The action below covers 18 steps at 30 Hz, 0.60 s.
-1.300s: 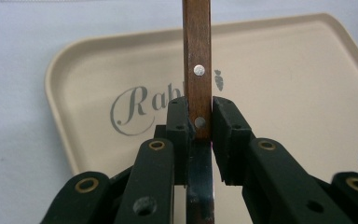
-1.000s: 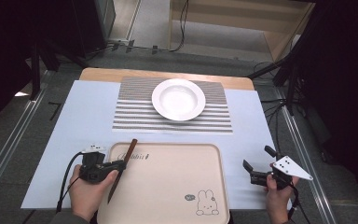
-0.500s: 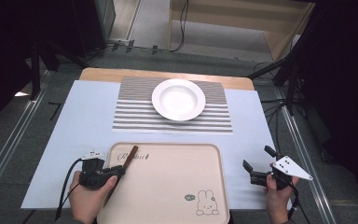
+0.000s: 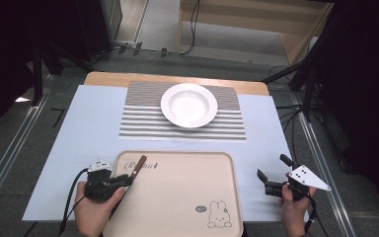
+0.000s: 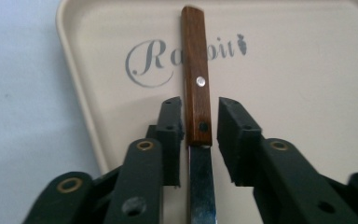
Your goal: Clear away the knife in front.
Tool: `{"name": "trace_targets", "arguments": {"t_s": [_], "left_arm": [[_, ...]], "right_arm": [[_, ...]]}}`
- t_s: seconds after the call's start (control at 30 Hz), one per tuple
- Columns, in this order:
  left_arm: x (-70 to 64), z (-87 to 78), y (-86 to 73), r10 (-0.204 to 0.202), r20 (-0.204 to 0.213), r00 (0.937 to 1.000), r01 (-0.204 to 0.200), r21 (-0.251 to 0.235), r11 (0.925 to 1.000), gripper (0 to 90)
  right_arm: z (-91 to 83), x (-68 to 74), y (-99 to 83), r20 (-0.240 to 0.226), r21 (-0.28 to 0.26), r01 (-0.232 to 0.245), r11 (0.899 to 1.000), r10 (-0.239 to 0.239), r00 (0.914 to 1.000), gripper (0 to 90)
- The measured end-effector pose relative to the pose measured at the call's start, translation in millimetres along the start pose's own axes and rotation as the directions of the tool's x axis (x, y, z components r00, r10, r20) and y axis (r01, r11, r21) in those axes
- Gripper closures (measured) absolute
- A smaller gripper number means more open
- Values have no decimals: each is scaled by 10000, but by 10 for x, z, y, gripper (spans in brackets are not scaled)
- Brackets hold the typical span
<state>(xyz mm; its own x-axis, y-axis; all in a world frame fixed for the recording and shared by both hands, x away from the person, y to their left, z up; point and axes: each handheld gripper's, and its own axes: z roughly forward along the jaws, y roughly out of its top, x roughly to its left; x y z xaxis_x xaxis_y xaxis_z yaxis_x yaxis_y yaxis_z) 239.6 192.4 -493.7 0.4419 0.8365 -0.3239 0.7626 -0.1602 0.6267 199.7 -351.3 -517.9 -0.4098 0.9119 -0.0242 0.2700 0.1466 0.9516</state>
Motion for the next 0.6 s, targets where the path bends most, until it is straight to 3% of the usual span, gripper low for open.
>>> {"name": "trace_targets", "arguments": {"t_s": [0.1,0.13,0.17,0.2,0.23,0.27,0.37,0.47,0.53,0.6], "left_arm": [[-13,-20,31,91,-80,9999,-93,-195,9998,661],[-25,-31,49,185,62,9998,-183,-336,9993,692],[-45,-39,67,361,185,9992,-353,-391,9986,692],[-105,-25,107,832,459,9955,-819,-302,9962,810],[-105,-25,107,832,459,9955,-819,-302,9962,864],[-137,-2,128,1080,586,9924,-1070,-188,9941,896],[-248,146,194,1805,610,9817,-1824,271,9828,899],[-272,223,215,1924,545,9798,-1950,470,9797,899],[-272,273,233,2124,247,9769,-2136,721,9743,899],[-224,287,250,1983,296,9797,-2002,904,9756,900]], "right_arm": [[1,0,0,-3,-2,5,10000,-5,10000,0],[2,2,0,7,-1,10,10000,-10,10000,0],[2,2,0,7,-1,10,10000,-10,10000,0],[3,2,0,13,3,19,10000,-19,10000,0],[4,1,0,6,1,47,10000,-47,10000,0],[5,1,1,7,-2,49,10000,-49,10000,0],[5,1,0,19,-8,78,10000,-78,10000,0],[4,1,0,14,-8,60,10000,-60,10000,0],[3,0,0,8,-14,61,10000,-61,10000,0],[1,-2,0,6,-16,41,10000,-41,10000,0]]}}
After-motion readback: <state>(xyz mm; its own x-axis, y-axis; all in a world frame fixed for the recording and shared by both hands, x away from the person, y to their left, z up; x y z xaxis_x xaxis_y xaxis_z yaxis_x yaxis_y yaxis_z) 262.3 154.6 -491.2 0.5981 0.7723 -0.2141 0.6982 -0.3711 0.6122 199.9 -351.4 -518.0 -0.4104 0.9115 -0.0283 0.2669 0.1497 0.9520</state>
